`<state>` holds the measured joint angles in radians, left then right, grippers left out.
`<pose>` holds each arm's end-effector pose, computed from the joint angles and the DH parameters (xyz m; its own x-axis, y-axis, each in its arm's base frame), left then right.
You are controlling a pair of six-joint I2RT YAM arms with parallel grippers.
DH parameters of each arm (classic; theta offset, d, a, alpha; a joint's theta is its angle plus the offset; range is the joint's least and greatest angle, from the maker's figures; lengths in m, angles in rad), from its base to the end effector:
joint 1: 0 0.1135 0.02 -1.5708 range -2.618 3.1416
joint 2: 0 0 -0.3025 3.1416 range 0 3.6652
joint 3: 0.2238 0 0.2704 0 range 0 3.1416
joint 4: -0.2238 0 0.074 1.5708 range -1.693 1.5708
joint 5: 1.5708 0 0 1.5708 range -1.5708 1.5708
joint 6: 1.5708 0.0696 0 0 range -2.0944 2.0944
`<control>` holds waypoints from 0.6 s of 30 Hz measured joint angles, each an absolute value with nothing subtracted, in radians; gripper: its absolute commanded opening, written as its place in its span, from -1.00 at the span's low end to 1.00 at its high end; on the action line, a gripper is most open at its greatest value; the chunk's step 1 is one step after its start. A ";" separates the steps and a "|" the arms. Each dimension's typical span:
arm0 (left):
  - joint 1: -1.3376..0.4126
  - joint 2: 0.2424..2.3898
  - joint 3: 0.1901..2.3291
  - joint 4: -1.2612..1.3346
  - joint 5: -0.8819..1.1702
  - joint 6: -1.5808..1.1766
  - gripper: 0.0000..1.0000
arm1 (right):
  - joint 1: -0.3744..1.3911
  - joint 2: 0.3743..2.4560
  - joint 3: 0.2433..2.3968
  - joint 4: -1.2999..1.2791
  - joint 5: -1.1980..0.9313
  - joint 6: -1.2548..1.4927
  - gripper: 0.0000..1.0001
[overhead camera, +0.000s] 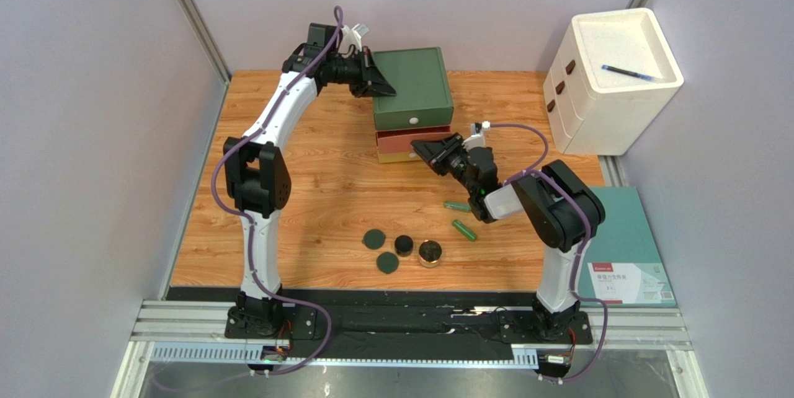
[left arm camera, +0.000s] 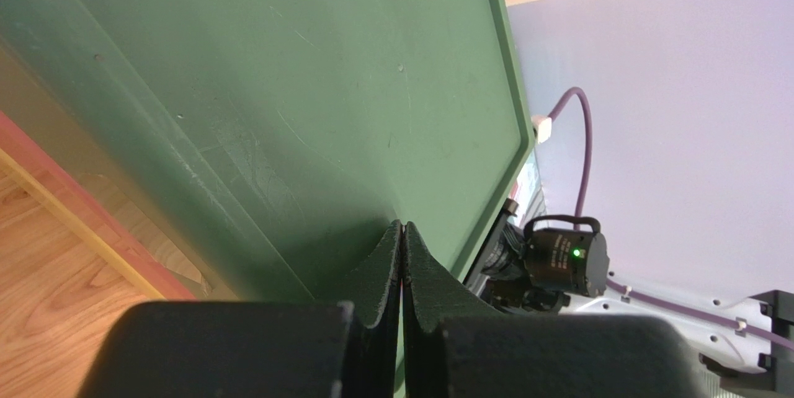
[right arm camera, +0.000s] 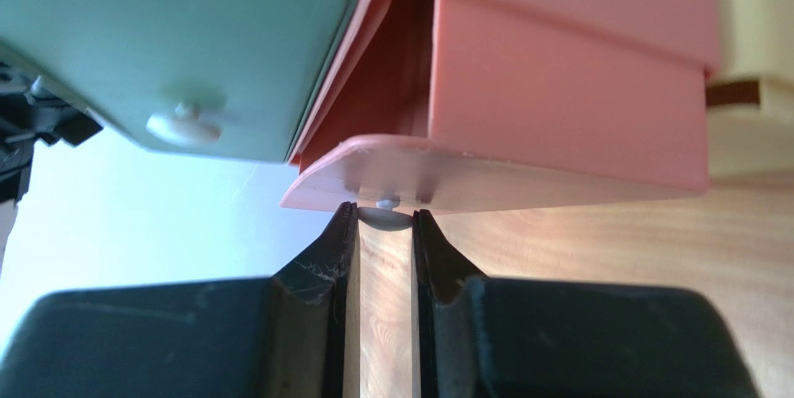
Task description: Organize the makeup
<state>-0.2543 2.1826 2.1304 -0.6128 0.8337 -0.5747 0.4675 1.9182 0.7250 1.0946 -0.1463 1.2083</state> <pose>0.5244 -0.1896 0.3328 -0.8997 -0.1436 -0.4121 0.2906 0.5074 -0.8112 0.3687 0.1975 0.1609 -0.5691 0.7489 -0.3395 -0.1219 0.3315 0.9356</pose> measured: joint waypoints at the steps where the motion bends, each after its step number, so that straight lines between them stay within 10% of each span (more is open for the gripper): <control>1: -0.255 2.183 2.130 -0.613 0.833 -0.575 -1.00 | 0.469 1.900 0.710 1.092 -0.150 1.208 -1.00; 13: -0.255 2.183 2.131 -0.615 0.833 -0.578 -1.00 | 0.519 1.742 0.562 1.011 -0.150 1.234 -0.96; 18: -0.255 2.183 2.131 -0.615 0.833 -0.578 -1.00 | 0.524 1.708 0.558 0.954 -0.152 1.234 -0.33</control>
